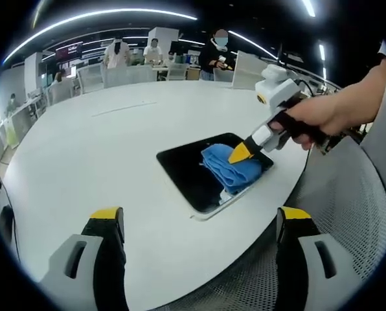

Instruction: Wipe the mirror surface with the cleaning cloth until all visible marks leave the cleaned area.

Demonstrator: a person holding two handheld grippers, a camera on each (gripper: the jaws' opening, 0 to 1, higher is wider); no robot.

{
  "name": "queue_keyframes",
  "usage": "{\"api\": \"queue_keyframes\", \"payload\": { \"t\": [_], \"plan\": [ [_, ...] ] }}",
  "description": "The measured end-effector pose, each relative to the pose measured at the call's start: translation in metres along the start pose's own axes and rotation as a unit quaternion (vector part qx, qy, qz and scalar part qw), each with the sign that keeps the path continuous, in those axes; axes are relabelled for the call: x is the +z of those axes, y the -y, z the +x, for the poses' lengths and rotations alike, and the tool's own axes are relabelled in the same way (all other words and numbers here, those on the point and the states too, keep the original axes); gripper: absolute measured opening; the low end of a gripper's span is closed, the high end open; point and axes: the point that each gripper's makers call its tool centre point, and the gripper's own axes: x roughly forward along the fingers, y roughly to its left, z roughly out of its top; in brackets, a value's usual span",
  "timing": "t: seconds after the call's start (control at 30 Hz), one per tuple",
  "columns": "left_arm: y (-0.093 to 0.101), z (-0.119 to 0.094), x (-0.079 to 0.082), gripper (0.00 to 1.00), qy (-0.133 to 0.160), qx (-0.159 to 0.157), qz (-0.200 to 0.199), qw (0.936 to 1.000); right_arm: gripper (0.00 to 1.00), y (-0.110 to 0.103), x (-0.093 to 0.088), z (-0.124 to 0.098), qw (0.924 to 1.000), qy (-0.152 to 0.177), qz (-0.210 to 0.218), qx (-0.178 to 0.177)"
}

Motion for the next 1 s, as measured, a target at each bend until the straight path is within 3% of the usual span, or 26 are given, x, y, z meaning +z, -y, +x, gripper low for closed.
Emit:
{"api": "queue_keyframes", "payload": {
  "t": [1.0],
  "plan": [
    [0.001, 0.001, -0.003, 0.96, -0.007, -0.004, 0.008, 0.9999, 0.0, 0.007, 0.038, 0.017, 0.9997, 0.011, -0.006, -0.02]
  ]
}}
